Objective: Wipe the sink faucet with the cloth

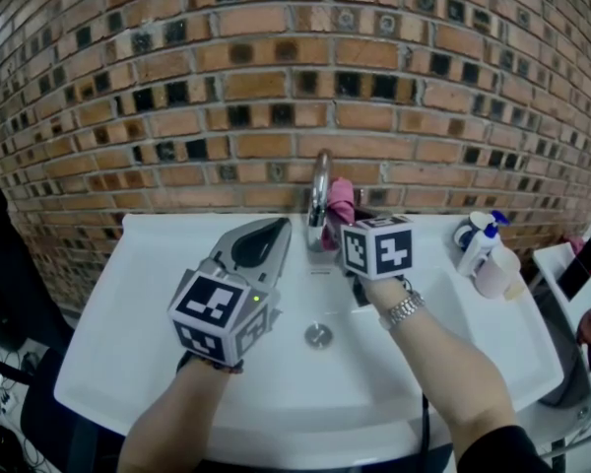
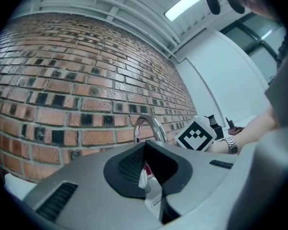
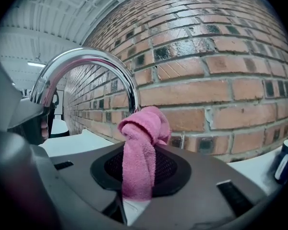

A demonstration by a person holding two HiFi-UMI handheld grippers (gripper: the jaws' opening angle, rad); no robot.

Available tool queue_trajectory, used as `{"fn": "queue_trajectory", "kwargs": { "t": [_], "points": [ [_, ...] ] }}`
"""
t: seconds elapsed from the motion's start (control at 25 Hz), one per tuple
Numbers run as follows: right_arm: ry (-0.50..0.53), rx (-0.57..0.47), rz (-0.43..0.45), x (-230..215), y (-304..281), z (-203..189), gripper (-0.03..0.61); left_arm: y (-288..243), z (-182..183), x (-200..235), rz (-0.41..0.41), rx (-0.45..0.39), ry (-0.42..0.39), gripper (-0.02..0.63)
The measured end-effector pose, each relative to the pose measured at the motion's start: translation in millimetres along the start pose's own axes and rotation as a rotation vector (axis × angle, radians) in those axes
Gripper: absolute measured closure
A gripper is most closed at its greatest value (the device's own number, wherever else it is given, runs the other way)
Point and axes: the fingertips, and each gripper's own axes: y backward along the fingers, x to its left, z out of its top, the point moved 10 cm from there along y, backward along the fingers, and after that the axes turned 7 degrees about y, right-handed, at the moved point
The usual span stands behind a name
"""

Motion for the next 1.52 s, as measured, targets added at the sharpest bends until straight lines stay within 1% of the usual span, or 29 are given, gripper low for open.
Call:
{"fn": "queue_trajectory", "kwargs": {
  "t": [0.28, 0.52, 1.04, 1.52],
  "points": [
    [-0.045, 0.028, 0.023, 1, 0, -16, 0.483, 1, -2, -1, -0.002, 0.004, -0.003, 0.611],
    [-0.046, 0.048, 0.038, 0, 9, -24, 0.485, 1, -1, -4, -0.007, 0.004, -0.005, 0.611],
    [-0.03, 0.125, 0.032, -12, 25, -44, 0.485, 1, -3, -7, -0.01, 0.014, -0.009, 0.611],
    [-0.031, 0.159, -0.022, -38, 32, -54, 0.485, 0, -7, -8, -0.009, 0.022, -0.015, 0.611]
  ]
}}
